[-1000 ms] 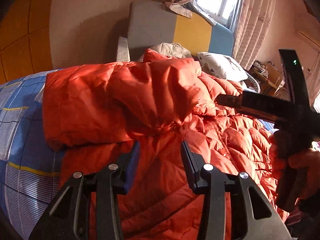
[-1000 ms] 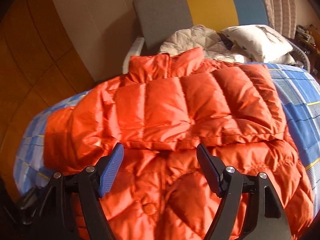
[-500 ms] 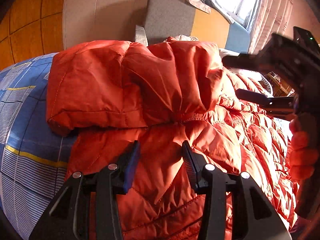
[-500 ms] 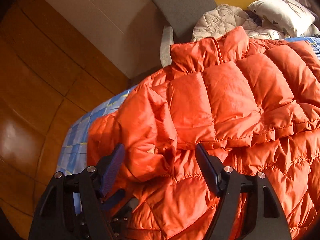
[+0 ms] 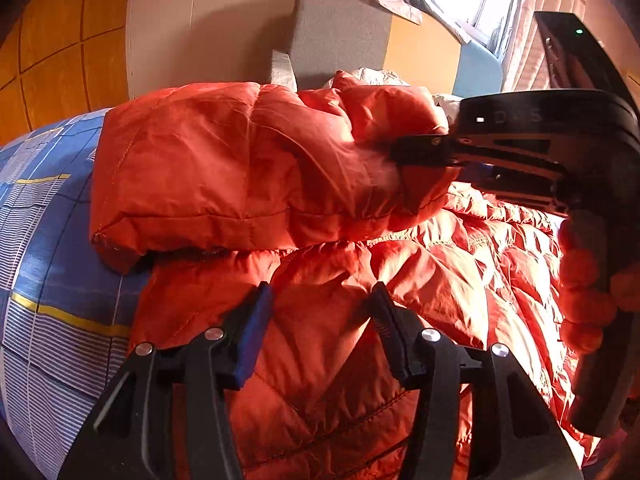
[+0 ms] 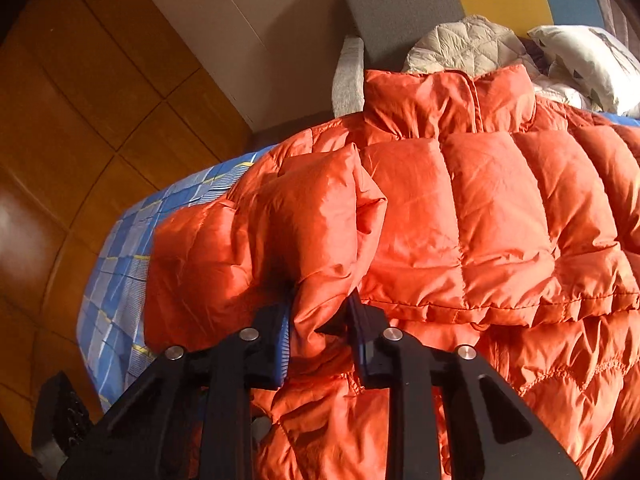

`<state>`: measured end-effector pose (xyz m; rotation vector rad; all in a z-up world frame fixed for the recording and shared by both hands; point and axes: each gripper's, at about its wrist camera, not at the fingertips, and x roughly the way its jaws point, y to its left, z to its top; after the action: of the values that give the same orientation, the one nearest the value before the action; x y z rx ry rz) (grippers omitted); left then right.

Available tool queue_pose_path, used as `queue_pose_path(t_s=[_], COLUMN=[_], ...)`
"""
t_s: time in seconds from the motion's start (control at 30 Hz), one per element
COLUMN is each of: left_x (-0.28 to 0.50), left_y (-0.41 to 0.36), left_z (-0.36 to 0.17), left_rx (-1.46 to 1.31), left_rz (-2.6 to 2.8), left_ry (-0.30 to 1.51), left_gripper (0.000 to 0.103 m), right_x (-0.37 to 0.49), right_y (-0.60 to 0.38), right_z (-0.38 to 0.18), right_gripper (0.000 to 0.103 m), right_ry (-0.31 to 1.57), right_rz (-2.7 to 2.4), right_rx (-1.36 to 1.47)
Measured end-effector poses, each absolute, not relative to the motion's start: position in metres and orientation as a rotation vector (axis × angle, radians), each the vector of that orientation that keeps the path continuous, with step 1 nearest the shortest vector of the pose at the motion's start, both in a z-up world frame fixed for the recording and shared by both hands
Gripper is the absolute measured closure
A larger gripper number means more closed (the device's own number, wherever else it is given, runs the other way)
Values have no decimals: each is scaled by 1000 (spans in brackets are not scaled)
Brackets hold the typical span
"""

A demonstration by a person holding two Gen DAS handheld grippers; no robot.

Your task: Fold large clothes

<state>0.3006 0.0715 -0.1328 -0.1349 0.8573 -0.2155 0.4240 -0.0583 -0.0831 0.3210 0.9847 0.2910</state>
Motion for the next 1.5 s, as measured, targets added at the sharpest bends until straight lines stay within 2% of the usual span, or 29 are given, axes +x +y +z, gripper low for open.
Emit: queue_pose_path(t_s=[0.3, 0.5, 0.8, 1.13, 1.17, 1.23, 1.3, 1.33, 1.5], left_x=[316, 326, 328, 354, 358, 365, 374, 379, 400], left_y=[65, 55, 55, 50, 49, 47, 44, 43, 38], left_z=[-112, -101, -92, -77, -75, -70, -66, -64, -56], left_rx=[-149, -128, -142, -123, -120, -112, -105, -100, -91], left_rz=[-223, -232, -237, -223, -222, -216, -213, -210, -203], left_ry=[819, 800, 768, 754, 751, 741, 734, 732, 720], left_gripper=[52, 52, 52, 51, 51, 48, 47, 47, 46], right_x=[414, 409, 404, 418, 419, 417, 409, 404, 395], right_y=[-104, -153, -228, -247, -248, -250, -250, -249, -232], right_z=[-63, -56, -62, -85, -84, -79, -69, -62, -41], right_gripper=[90, 93, 93, 92, 90, 77, 42, 38, 38], right_ry=[922, 898, 896, 943, 942, 931, 891, 860, 782], right_rz=[170, 25, -155, -232, -227, -235, -255, -267, -218], right_rx=[278, 260, 226, 176, 186, 201, 196, 195, 201])
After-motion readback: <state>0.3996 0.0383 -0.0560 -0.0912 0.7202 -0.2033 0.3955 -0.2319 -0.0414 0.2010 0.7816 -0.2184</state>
